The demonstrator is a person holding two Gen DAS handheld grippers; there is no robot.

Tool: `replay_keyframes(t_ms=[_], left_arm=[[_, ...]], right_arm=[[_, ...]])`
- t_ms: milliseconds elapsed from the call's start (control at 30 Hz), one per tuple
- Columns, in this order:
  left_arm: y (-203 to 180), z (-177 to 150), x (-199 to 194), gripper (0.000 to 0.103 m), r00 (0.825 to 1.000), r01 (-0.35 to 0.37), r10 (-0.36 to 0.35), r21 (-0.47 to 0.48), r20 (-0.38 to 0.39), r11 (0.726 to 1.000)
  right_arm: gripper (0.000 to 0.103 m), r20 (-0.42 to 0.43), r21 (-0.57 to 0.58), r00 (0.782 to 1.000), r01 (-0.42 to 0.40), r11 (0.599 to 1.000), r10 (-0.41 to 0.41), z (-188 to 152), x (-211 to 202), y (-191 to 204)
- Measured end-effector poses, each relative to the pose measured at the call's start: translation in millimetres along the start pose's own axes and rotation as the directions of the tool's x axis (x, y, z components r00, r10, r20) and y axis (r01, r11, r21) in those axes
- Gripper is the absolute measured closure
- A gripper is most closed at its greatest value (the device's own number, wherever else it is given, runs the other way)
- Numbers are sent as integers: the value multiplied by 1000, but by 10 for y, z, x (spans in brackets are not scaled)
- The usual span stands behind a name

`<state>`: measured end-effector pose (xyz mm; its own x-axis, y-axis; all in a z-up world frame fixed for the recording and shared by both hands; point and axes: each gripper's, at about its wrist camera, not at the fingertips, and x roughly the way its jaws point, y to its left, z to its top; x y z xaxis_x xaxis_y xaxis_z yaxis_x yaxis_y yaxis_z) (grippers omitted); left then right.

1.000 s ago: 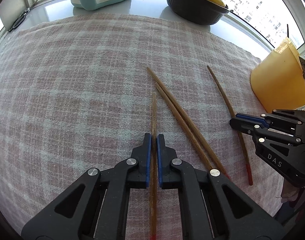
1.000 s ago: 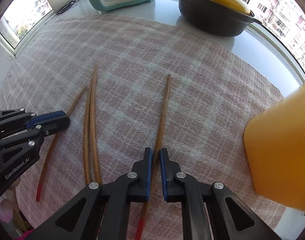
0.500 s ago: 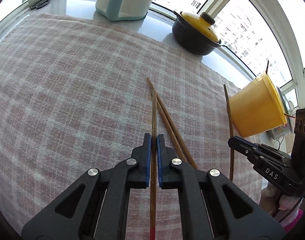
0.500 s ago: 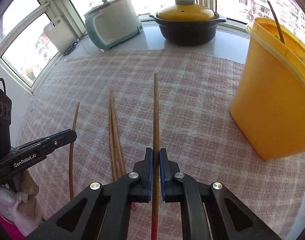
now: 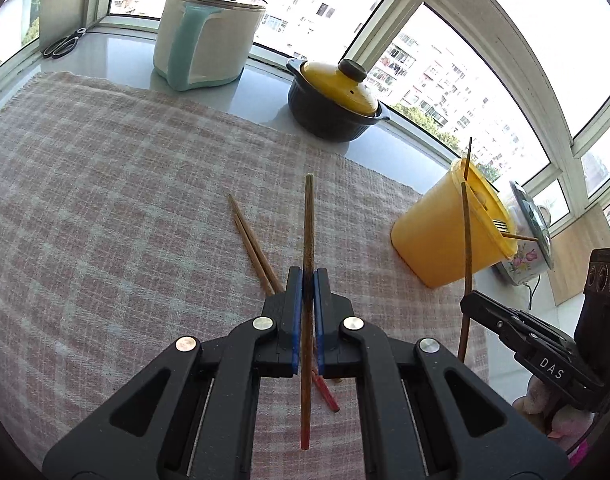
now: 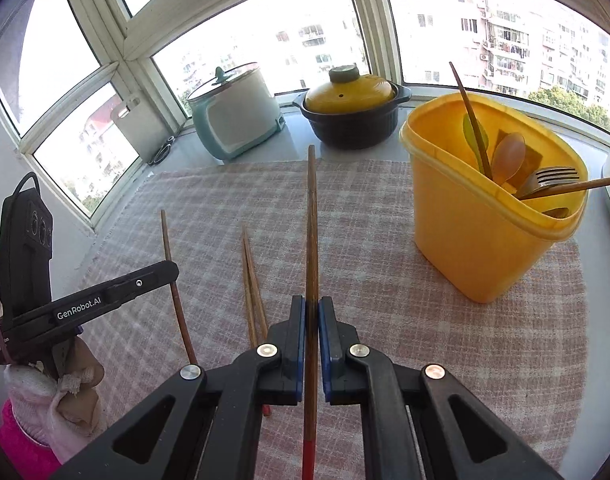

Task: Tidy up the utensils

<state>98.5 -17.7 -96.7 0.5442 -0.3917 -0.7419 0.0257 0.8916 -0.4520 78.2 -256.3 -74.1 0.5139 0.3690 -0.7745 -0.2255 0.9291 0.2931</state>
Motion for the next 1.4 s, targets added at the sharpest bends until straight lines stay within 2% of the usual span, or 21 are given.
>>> replay_keyframes(t_ms=[433,833,1100,1400], left_arm=[[-423,200,-183,100,994,73,-76,40,76,997],[-882,505,-256,100,977,131,-143,86,155,988],[-1253,773,-165,100,965,157,-178,117,194,981],[-1575,1015,-47,100,957,161,-189,139,219,977]], right_arm=[[99,112,53,994,-11,999,5,-17,-645,-352],[99,231,86,972,21,996,-41,163,-1176,-714],[99,281,89,958,40,995,-64,403,-1316,-941],[99,319,76,946,34,997,-57,757,-1286,-1061]])
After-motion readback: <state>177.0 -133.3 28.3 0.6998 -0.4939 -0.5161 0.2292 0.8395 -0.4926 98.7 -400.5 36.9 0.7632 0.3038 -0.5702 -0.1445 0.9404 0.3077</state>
